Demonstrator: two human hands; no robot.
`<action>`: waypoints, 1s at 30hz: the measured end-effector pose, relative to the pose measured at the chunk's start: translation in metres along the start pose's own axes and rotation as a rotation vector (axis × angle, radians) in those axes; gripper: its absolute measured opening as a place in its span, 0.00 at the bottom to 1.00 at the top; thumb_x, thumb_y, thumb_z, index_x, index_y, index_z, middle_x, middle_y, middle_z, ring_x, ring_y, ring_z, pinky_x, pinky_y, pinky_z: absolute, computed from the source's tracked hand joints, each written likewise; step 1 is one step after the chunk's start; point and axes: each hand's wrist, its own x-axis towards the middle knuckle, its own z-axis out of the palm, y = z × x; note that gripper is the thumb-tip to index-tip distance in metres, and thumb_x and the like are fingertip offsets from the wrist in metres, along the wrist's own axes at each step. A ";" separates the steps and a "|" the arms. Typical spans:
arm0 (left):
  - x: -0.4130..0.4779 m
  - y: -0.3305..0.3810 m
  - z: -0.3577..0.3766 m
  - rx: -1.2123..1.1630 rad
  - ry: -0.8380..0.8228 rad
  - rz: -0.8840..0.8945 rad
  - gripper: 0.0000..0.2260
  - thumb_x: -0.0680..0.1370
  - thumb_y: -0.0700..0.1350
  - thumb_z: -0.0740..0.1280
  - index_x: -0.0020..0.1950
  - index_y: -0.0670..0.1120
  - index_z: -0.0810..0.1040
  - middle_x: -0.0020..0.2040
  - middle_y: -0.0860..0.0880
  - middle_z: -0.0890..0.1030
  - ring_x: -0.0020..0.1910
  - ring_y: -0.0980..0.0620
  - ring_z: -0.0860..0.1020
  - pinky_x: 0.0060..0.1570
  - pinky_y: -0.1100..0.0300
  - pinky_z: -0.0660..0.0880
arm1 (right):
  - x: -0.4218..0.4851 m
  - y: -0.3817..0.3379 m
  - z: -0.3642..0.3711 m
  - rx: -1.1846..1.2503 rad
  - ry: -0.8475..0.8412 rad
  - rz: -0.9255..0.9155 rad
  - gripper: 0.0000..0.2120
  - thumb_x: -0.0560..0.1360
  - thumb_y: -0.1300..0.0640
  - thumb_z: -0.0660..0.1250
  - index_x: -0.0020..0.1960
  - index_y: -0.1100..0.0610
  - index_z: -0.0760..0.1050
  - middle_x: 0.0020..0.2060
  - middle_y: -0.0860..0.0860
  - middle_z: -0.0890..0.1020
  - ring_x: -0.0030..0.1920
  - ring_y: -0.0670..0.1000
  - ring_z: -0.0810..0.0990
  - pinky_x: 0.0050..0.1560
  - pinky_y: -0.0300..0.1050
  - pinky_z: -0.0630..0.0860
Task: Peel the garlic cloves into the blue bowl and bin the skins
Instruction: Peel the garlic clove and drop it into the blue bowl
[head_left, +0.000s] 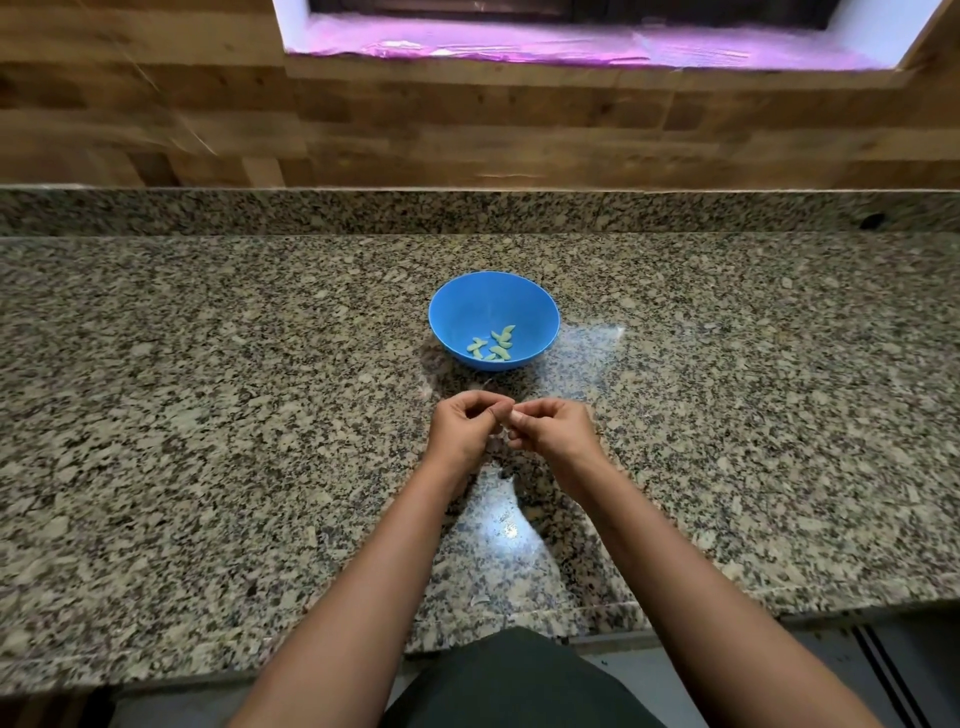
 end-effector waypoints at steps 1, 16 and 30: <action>0.000 -0.002 0.000 -0.042 0.004 -0.013 0.02 0.75 0.34 0.67 0.44 0.37 0.79 0.41 0.42 0.82 0.36 0.49 0.81 0.33 0.58 0.81 | 0.000 0.000 0.002 0.007 0.000 0.009 0.04 0.74 0.70 0.65 0.41 0.66 0.76 0.32 0.55 0.78 0.30 0.48 0.76 0.30 0.35 0.76; 0.015 -0.014 -0.021 0.099 0.105 -0.073 0.08 0.76 0.33 0.66 0.54 0.35 0.79 0.43 0.45 0.81 0.35 0.55 0.77 0.37 0.68 0.77 | 0.001 0.000 -0.010 0.065 -0.039 0.096 0.07 0.78 0.68 0.60 0.41 0.66 0.72 0.35 0.58 0.76 0.29 0.50 0.76 0.28 0.37 0.78; -0.021 -0.043 -0.025 0.839 0.250 0.327 0.14 0.78 0.39 0.63 0.64 0.40 0.73 0.61 0.44 0.74 0.58 0.52 0.72 0.54 0.67 0.69 | 0.006 0.000 -0.015 -1.052 -0.055 -0.139 0.07 0.75 0.70 0.61 0.46 0.63 0.76 0.45 0.56 0.80 0.48 0.53 0.79 0.52 0.50 0.79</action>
